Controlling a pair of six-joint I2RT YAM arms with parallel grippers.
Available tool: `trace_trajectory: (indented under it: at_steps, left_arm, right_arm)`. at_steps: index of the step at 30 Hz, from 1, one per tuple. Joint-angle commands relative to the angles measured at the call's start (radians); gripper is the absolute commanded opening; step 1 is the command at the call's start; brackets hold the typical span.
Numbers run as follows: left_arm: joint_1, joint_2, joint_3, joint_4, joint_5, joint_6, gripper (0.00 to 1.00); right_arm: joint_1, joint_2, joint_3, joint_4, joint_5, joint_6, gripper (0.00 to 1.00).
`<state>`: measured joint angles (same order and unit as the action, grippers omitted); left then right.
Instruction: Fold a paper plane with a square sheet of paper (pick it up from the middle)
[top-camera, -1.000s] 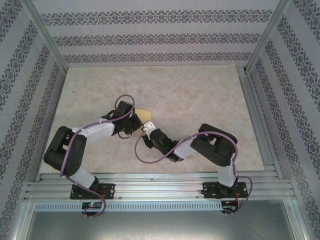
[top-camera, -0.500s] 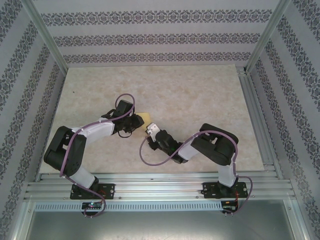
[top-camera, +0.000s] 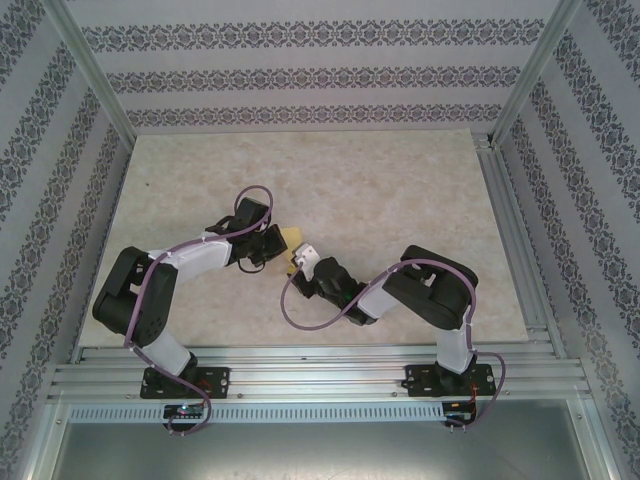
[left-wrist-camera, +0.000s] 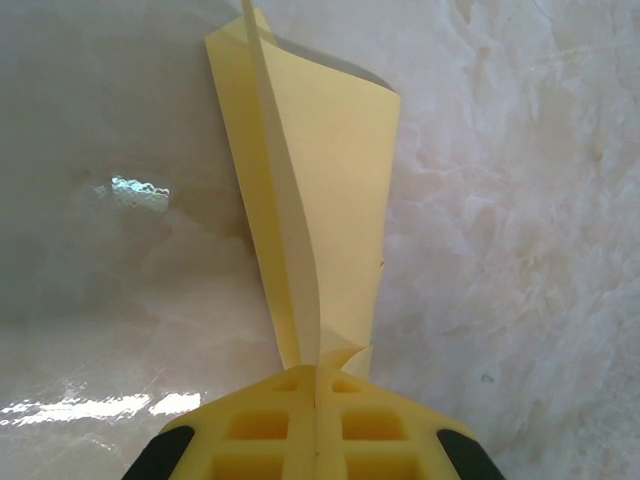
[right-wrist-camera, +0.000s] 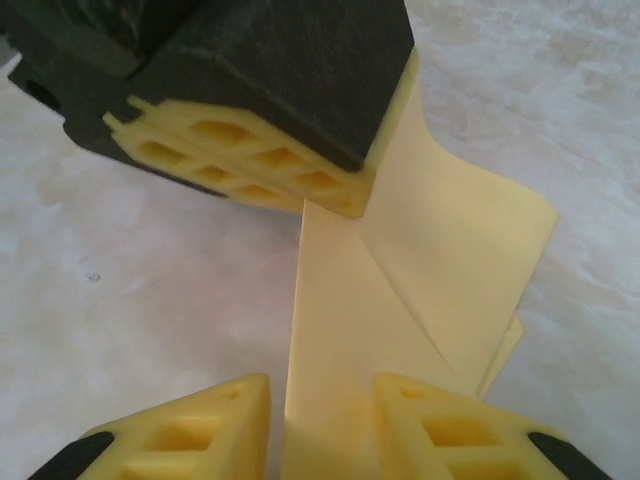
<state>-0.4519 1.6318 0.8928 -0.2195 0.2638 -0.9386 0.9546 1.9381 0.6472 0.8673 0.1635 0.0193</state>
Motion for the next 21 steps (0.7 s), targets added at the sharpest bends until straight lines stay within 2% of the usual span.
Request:
trace_trajectory:
  at_steps: [1,14,21]
  left_arm:
    - [0.006,-0.012,0.022,-0.026,0.028,0.015,0.05]
    - [0.005,-0.020,0.030,-0.034,0.034,0.014,0.06]
    - [0.006,-0.019,0.038,-0.043,0.035,0.017,0.10]
  right_arm:
    - [-0.016,0.007,0.037,0.024,0.020,-0.006,0.34]
    - [-0.037,0.059,0.083,0.009,-0.008,0.007,0.30]
    - [-0.041,0.071,0.080,0.017,-0.023,0.011,0.24]
